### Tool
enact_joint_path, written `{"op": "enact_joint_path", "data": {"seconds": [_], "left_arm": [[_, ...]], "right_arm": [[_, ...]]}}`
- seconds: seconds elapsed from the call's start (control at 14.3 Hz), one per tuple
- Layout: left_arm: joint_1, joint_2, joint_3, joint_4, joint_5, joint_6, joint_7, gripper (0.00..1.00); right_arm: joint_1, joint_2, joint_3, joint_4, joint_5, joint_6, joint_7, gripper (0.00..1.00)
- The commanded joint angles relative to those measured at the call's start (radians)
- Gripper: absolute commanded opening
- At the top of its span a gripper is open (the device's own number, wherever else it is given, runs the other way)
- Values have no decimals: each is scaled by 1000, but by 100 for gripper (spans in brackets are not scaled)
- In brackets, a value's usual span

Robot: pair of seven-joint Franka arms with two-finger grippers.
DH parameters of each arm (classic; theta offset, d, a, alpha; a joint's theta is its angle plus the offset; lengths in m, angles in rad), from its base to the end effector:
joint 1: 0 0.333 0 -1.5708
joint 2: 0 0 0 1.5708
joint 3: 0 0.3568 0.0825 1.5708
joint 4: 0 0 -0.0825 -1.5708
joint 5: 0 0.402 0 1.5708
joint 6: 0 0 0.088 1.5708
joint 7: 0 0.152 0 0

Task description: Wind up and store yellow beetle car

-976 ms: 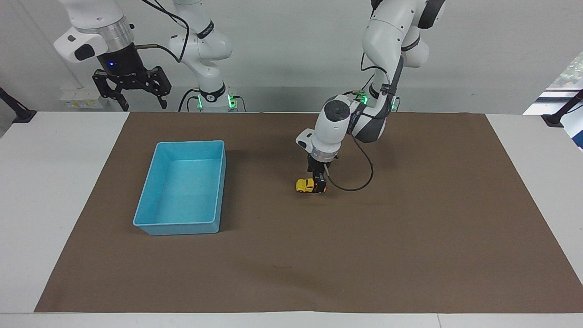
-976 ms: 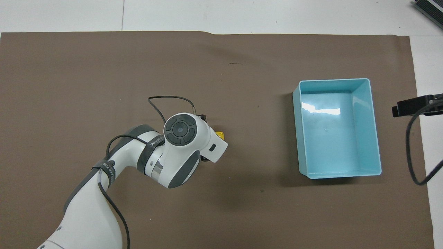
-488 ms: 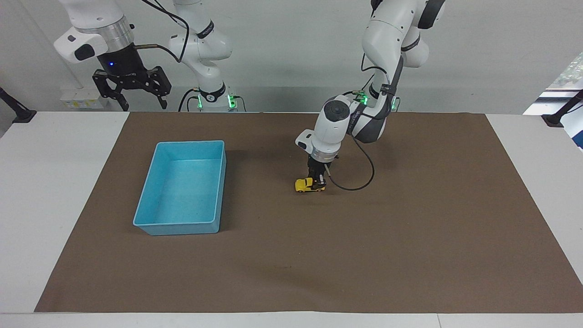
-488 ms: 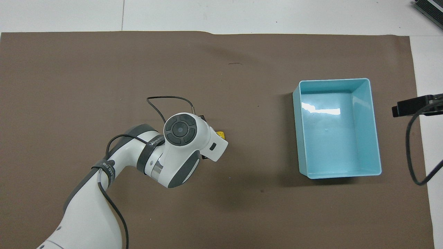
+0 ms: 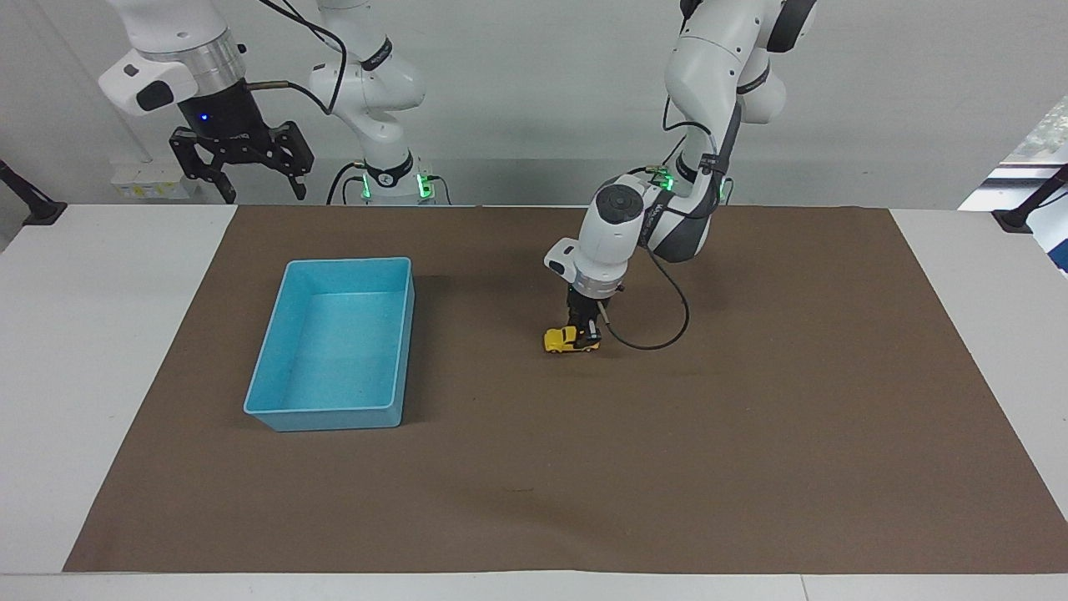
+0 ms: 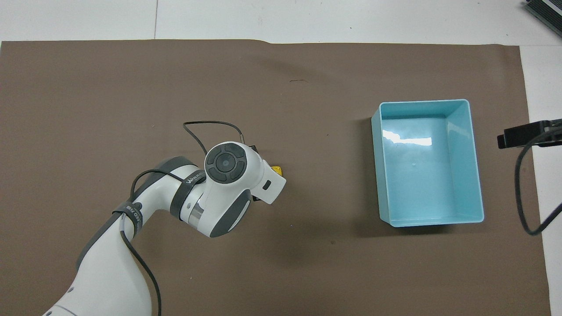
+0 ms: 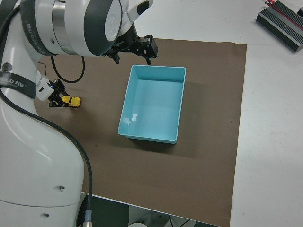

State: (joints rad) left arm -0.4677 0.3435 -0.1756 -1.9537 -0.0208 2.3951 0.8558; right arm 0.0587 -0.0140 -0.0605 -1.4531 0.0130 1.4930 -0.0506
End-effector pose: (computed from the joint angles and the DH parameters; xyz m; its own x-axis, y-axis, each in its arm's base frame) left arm 0.5269 -0.3904 0.2965 0.0967 -0.9877 0.1227 -0.9945 -0.1008 -0.0278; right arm 0.5613 0.0008 0.6785 0.9973 0.0497 0.0545 0.0504 -0.9987 -0.0110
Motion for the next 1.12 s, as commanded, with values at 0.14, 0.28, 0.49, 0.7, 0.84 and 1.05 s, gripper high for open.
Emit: {"op": "enact_joint_path", "data": {"seconds": [0.14, 0.28, 0.49, 0.7, 0.84, 1.05], "left_arm": [[50, -14, 13, -39, 32, -33, 66, 0], [61, -18, 13, -48, 32, -33, 71, 0], [92, -21, 15, -60, 32, -36, 98, 0], [118, -29, 15, -74, 32, -37, 130, 0], [130, -37, 15, -83, 33, -37, 150, 0], [155, -40, 15, -96, 33, -36, 181, 0]], "right_arm": [[-8, -12, 2, -6, -1, -19, 15, 100], [-8, -12, 5, -6, -2, -19, 15, 100], [-11, -12, -1, -6, -2, -19, 17, 100], [-20, -14, -1, -6, -2, -20, 17, 100], [-20, -15, -1, -9, -2, -20, 15, 100], [-22, -15, -1, -9, -2, -20, 12, 100]]}}
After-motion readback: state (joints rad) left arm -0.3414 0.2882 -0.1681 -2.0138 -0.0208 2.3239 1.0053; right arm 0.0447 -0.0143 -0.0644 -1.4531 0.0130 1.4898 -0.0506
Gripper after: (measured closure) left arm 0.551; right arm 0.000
